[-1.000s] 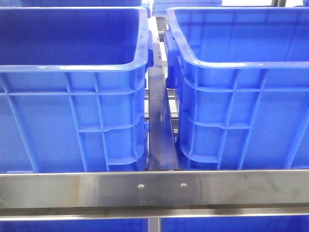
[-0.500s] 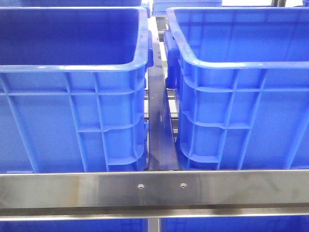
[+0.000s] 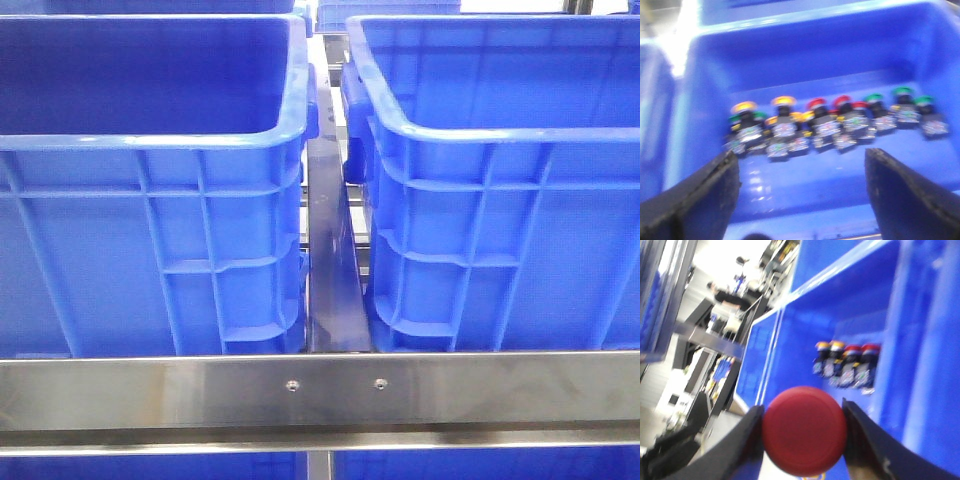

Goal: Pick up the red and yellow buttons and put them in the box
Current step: 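Lower the red button into the empty crate with the right gripper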

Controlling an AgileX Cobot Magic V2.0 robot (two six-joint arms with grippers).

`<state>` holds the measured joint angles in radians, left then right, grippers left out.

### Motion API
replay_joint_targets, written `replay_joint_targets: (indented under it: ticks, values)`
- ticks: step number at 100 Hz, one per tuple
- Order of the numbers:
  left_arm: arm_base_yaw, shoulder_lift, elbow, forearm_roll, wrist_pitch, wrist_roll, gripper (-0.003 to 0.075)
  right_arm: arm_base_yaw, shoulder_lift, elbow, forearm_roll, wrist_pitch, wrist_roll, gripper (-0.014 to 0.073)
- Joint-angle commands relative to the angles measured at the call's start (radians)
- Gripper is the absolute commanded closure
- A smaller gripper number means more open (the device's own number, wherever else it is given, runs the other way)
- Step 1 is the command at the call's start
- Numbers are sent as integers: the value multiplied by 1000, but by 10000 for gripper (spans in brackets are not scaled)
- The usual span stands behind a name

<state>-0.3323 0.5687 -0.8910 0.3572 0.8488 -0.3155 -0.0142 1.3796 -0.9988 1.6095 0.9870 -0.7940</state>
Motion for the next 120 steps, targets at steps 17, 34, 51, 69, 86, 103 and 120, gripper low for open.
replay_joint_targets:
  ticks: [17,34,51,69,86,103,120]
  values:
    - [85,-121,90,16,-95,-28,323,-56,-26,-33,29,-127,-15,506]
    - [89,-147,101,16,-101,-34,558,-56,10,-33,30,-314,-15,506]
    - [89,-148,101,16,-123,-34,739,-56,104,-49,67,-362,-15,506]
    - [89,-148,101,16,-130,-34,739,-56,268,-141,117,-333,-15,506]
    - [89,-148,101,16,-130,-34,739,-55,426,-234,185,-274,-15,506]
    - [89,-148,101,16,-130,-34,739,-55,549,-300,238,-228,-15,506]
    - [89,-148,101,16,-130,-34,739,-54,610,-333,238,-207,-15,506]
